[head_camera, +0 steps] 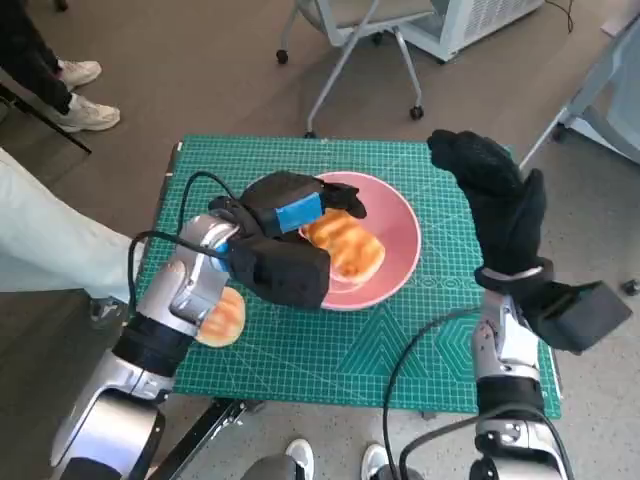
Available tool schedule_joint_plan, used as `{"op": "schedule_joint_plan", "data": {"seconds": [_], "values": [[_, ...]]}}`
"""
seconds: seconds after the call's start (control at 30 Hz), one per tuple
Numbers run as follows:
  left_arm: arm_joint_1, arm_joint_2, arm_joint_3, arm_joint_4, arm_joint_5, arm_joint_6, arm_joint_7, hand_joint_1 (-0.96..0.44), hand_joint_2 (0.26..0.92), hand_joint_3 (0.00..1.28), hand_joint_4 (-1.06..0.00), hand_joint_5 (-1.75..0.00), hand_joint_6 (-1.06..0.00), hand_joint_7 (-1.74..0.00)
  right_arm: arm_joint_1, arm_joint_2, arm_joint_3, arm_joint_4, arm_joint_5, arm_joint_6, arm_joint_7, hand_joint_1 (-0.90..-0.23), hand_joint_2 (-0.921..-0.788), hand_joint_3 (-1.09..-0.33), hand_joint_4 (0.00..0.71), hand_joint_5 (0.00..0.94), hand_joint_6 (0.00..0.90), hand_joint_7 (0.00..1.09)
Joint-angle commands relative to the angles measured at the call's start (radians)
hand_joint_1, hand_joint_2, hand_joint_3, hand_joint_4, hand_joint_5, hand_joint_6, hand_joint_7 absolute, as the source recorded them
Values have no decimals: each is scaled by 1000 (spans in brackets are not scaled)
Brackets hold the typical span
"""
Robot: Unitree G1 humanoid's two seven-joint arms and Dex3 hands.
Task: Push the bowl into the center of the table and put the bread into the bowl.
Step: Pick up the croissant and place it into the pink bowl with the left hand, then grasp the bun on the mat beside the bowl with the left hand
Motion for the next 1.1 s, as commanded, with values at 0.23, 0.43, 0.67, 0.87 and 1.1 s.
{"op": "schedule_joint_plan", "data": {"seconds": [0.23,0.43,0.67,0.87,1.1], "values": [[42,78,57,-118,-50,-37,-35,-119,806,0,-181,-2,-360,-1,33,18,3,2,-12,4,-18,-654,-921,-744,238,2,131,498],[126,148,129,-276,-90,1,-83,-115,799,0,-178,-1,-360,-2,40,24,7,-8,-16,5,-25,-667,-921,-743,238,2,133,497],[260,262,269,-459,-179,10,-130,-119,785,0,-173,0,-367,-4,46,23,9,-18,-14,11,-29,-691,-921,-742,237,1,133,495],[378,336,379,-555,-236,1,-141,-115,774,0,-175,-1,-372,-6,43,21,5,-13,-8,15,-26,-688,-921,-742,237,1,133,495],[517,395,452,-641,-216,18,-136,6,748,0,-185,-4,-390,-12,33,20,2,4,-6,14,-24,-680,-921,-742,238,1,133,494]]}}
